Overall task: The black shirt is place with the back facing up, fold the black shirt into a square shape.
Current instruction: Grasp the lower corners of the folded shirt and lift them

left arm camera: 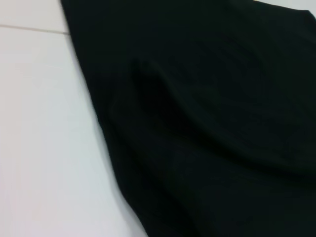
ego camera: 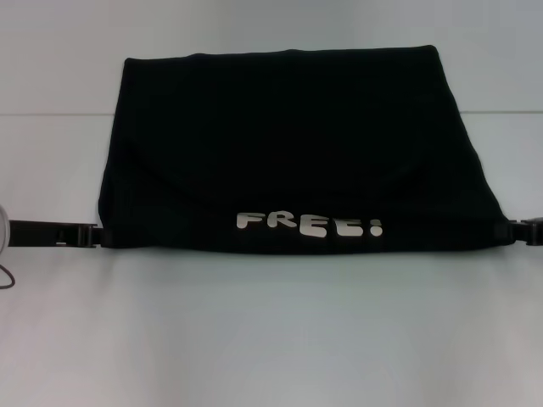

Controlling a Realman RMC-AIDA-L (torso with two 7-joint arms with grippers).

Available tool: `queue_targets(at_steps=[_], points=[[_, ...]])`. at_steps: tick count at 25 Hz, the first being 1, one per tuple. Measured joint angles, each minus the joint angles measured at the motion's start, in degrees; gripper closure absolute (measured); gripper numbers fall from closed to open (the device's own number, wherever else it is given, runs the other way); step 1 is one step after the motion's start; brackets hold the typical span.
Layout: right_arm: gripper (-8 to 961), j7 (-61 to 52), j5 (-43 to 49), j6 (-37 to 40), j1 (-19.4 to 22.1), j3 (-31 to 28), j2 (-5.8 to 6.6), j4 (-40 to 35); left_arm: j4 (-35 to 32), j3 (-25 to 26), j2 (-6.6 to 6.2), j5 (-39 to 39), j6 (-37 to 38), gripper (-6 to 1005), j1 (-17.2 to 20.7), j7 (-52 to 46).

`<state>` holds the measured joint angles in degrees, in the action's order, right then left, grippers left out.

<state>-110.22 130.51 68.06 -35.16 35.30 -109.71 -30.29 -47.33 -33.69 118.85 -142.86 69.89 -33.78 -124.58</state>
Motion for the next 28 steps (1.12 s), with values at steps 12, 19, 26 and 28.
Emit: queue_targets(at_steps=[12, 19, 26, 28], points=[[909, 1.26, 1.52, 10.40, 3.86, 0.25, 1.64, -1.16, -5.07, 0.64, -0.13, -0.26, 15.01, 999, 2.11, 1.20], [909, 3.02, 4.64, 19.05, 7.71, -0.08, 1.64, -5.70, -7.08, 2.95, -0.19, -0.51, 27.10, 1000, 4.74, 4.07], [910, 5.17, 6.26, 25.95, 11.48, -0.99, 1.72, -8.90, -7.20, 8.21, -0.69, -2.67, 36.71, 1000, 6.84, 7.95], [910, 6.46, 6.45, 27.42, 12.41, -2.11, 1.72, -9.06, -7.22, 9.95, -0.77, -3.48, 38.35, 1000, 7.42, 8.88]])
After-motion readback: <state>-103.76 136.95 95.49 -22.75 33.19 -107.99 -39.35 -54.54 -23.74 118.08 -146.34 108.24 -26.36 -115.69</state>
